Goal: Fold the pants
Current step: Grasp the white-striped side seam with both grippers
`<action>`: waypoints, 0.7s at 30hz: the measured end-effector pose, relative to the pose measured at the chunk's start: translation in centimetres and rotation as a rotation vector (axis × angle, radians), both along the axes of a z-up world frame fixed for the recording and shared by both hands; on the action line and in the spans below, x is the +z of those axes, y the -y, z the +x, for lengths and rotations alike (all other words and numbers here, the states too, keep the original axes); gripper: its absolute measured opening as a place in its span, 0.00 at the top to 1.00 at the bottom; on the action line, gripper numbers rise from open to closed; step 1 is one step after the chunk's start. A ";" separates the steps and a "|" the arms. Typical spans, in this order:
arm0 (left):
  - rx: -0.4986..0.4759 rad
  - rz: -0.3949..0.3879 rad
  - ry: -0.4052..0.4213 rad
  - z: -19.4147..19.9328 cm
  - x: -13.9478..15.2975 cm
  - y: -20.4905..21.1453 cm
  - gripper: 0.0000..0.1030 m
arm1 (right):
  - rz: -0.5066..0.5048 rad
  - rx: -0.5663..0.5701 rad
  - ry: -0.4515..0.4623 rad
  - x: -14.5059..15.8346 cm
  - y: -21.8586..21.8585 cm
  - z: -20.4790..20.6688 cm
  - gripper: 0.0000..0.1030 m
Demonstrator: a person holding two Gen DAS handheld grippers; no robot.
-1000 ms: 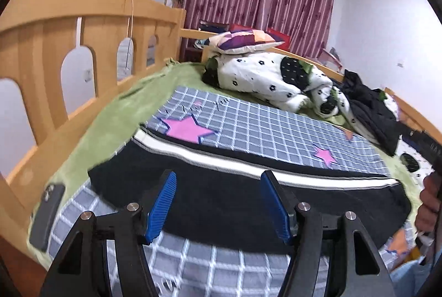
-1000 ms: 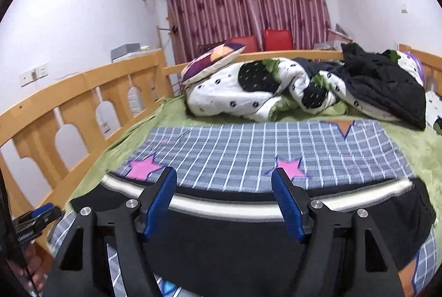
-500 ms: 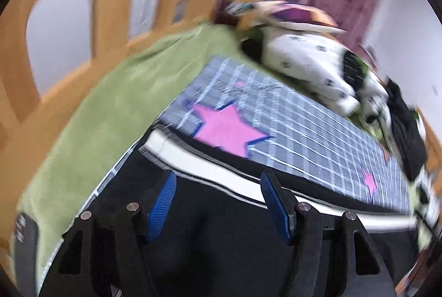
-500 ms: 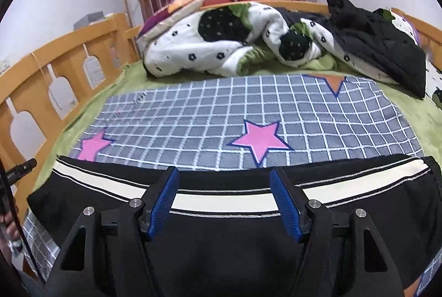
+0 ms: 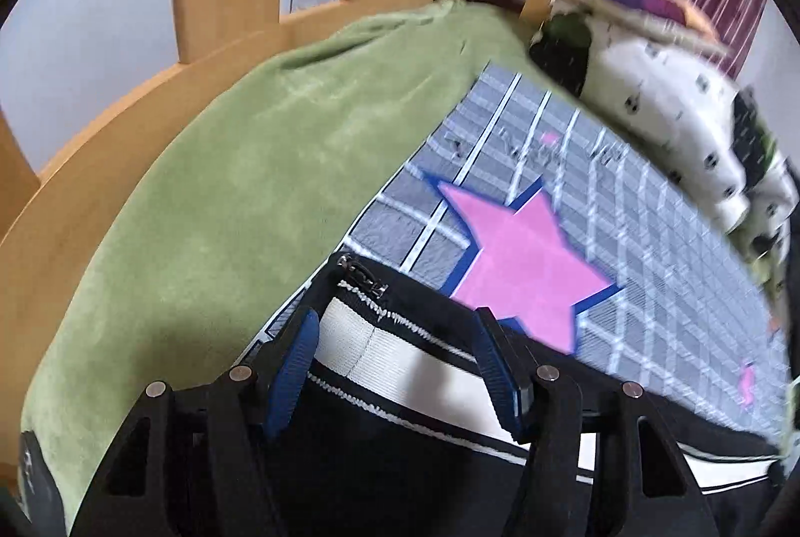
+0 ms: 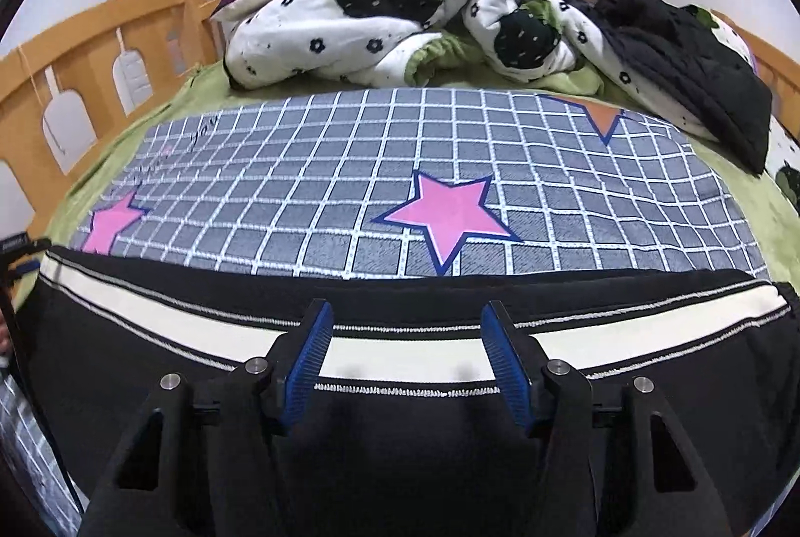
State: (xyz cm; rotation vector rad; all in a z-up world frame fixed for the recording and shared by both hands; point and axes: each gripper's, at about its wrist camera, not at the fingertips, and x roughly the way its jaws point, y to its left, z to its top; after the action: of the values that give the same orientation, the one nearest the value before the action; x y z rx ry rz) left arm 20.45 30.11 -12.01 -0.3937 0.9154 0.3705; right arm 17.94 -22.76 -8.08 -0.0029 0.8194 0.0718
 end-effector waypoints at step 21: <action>0.048 0.075 0.012 0.5 0.7 -0.5 0.75 | -0.208 0.343 -0.105 -6.6 -4.5 5.7 0.47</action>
State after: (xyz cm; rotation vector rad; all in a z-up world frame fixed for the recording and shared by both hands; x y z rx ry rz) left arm 20.93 30.57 -11.34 -0.3487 0.8793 0.4448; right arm 23.65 -18.23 -14.66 -0.3385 0.9216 0.3124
